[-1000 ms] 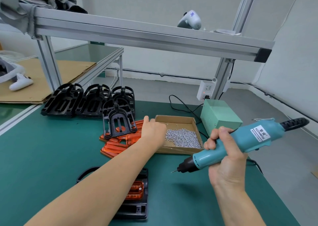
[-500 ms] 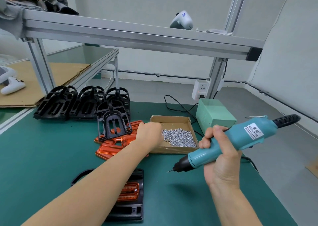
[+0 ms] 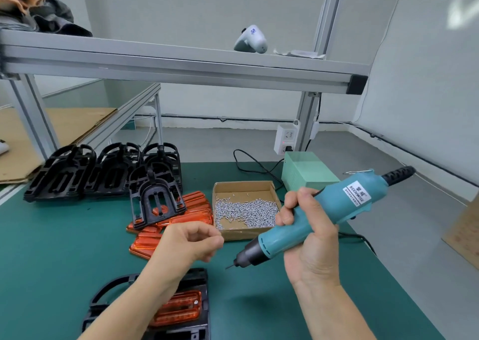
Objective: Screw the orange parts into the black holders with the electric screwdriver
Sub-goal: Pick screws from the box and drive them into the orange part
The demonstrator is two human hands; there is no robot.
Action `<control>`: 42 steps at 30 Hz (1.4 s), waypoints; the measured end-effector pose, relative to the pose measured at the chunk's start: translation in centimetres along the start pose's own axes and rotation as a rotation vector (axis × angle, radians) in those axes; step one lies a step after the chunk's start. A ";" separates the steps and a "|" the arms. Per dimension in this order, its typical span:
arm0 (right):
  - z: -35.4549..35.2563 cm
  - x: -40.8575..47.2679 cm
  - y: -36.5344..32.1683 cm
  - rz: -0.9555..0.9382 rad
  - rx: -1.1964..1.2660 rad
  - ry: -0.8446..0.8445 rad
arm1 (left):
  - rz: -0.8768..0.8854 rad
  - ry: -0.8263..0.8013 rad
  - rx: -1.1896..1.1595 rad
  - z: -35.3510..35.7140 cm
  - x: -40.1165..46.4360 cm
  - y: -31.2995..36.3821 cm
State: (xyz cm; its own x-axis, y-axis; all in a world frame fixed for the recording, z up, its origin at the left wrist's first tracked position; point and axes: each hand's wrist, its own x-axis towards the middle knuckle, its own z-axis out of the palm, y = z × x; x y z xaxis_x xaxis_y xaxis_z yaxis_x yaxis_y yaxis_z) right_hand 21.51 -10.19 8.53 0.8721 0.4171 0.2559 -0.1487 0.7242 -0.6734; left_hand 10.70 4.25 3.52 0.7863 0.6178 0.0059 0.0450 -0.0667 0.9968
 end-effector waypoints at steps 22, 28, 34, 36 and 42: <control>3.2 -1.4 -1.6 -0.021 0.127 -0.038 | -0.116 0.043 -0.602 -0.7 -6.4 1.2; 3.7 -1.9 -1.8 -0.056 0.147 -0.073 | -0.102 -0.003 -0.635 -0.3 -7.5 1.0; 4.2 -2.2 -2.1 -0.064 0.161 -0.091 | -0.109 -0.005 -0.664 -0.1 -7.8 0.9; 4.2 -2.3 -2.1 -0.064 0.159 -0.096 | -0.112 -0.003 -0.681 -0.1 -7.9 0.9; 4.4 -2.5 -2.0 -0.061 0.139 -0.097 | -0.119 -0.013 -0.715 -0.1 -8.0 0.8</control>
State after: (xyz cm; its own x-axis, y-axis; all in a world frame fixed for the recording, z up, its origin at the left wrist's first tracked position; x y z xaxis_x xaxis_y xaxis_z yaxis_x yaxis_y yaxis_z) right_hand 17.59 -10.29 12.26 0.8332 0.4163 0.3639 -0.1659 0.8161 -0.5536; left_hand 4.37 -0.70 4.33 0.8085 0.5796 -0.1025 -0.2800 0.5319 0.7992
